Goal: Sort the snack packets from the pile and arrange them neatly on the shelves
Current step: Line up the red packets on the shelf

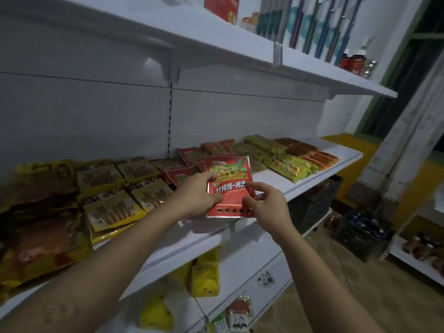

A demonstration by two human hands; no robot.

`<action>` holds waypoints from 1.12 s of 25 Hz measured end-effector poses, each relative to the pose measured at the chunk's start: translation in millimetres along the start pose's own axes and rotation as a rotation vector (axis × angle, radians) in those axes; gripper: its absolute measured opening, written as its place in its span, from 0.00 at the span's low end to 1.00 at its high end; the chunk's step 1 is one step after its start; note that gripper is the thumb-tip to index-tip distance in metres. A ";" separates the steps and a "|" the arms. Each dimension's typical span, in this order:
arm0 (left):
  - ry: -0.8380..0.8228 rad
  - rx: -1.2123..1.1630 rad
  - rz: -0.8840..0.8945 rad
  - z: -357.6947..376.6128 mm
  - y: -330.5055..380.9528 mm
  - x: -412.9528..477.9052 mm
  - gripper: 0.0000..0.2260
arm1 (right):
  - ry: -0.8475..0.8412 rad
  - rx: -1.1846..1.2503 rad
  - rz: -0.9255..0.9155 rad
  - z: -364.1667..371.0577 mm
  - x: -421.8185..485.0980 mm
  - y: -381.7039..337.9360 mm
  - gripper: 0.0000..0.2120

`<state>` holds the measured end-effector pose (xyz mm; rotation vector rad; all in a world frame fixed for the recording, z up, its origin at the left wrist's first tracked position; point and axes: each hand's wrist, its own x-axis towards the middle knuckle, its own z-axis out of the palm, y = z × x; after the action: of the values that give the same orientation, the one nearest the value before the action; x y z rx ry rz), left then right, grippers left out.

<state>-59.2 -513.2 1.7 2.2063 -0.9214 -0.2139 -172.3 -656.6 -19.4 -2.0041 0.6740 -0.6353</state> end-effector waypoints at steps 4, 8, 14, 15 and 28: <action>0.032 0.087 -0.105 -24.7 -10.1 48.8 0.26 | -0.124 -0.038 -0.094 21.0 72.2 -12.7 0.16; 0.068 0.097 -0.203 -39.1 -33.1 73.7 0.21 | -0.256 -0.138 -0.268 57.0 126.5 -31.7 0.16; 0.120 0.309 -0.445 -45.2 -70.0 97.2 0.20 | -0.584 -0.239 -0.423 103.4 192.1 -37.8 0.13; 0.129 0.388 -0.469 -40.8 -77.0 98.6 0.20 | -0.629 -0.262 -0.468 106.8 200.9 -35.5 0.12; 0.145 0.459 -0.340 -9.3 -31.5 125.2 0.25 | -0.960 -0.559 -0.979 124.7 252.6 -16.0 0.17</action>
<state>53.3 -577.2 1.6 2.7577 -0.5472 0.0055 95.3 -746.0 -19.9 -2.7506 -0.8470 0.0969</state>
